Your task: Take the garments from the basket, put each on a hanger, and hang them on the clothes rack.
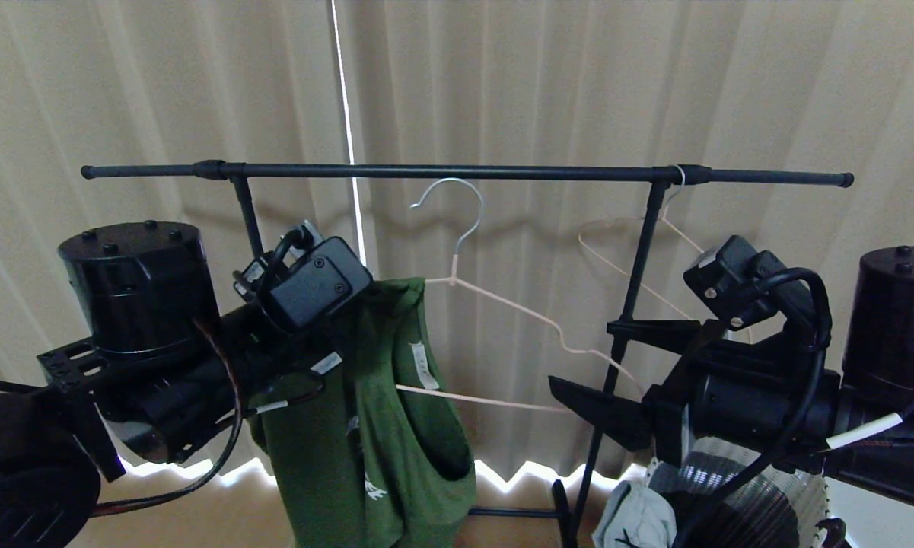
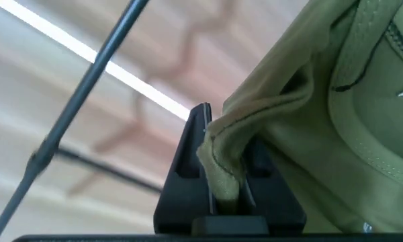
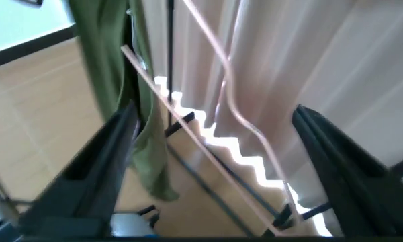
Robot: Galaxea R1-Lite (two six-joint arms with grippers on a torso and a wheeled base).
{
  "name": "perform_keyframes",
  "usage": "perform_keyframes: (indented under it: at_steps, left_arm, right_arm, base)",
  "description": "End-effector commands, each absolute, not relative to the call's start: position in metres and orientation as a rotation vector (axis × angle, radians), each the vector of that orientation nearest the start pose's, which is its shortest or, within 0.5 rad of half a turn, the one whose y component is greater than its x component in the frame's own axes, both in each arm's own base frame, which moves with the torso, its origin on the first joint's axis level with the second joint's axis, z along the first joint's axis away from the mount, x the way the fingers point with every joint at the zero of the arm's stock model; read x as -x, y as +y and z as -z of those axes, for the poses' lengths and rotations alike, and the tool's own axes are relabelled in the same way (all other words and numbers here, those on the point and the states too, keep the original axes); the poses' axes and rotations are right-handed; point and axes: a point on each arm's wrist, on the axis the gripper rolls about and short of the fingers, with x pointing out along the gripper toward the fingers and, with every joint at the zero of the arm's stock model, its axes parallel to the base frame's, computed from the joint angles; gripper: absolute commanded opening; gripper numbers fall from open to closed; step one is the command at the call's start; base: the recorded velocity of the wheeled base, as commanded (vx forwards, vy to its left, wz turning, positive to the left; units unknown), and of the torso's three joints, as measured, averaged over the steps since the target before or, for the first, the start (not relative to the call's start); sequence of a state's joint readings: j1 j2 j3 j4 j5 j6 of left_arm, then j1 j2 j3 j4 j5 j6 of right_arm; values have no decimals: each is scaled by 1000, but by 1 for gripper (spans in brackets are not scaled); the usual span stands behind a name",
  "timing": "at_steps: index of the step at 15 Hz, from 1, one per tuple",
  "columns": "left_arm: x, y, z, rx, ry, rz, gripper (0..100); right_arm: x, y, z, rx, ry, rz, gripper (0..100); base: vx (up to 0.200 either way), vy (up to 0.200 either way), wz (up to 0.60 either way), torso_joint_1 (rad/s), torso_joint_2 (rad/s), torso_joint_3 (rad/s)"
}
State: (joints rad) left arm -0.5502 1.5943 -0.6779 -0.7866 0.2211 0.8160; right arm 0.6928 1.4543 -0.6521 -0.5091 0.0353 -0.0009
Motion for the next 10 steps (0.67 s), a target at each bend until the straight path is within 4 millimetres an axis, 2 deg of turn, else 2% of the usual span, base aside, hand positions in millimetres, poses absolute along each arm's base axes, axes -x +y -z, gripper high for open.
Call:
perform_keyframes:
  at_steps: [1,4,8,10]
  left_arm:
    - [-235,-137,-191,-842,15,311,0]
    - [-238,-133,-192,-805,63,190,0]
    - [-238,-130,-194,-765,78,131,0]
    - [-239,-131,-200,-706,62,127,0]
  right_arm:
    - [-182,152,-190,99,272,-717,100]
    - [-181,150,-186,110,273,-693,100]
    - [-179,150,-173,145,358,-675,100]
    - [-181,158,-166,153,382,-691,100]
  base:
    - [0,0,0,0,0,0]
    - [0,0,0,0,0,0]
    - [0,0,0,0,0,0]
    - [0,0,0,0,0,0]
